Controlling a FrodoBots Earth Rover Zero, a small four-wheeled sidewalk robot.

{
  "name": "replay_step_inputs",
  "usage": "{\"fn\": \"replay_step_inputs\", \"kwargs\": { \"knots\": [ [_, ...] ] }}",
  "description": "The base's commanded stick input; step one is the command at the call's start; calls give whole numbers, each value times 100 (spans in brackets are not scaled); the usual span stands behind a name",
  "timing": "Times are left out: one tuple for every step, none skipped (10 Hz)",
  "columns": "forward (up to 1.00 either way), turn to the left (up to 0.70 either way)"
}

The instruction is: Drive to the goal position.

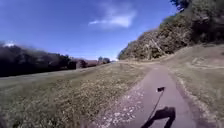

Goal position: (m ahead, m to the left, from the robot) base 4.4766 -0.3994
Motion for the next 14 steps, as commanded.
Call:
{"fn": "replay_step_inputs", "kwargs": {
  "knots": [
    [0, 0],
    [0, 0],
    [0, 0],
    [0, -10],
    [0, -41],
    [0, -50],
    [0, -50],
    [0, -50],
    [0, -50],
    [0, -50],
    [0, -50],
    [0, -50],
    [0, -50],
    [0, -50]
  ]
}}
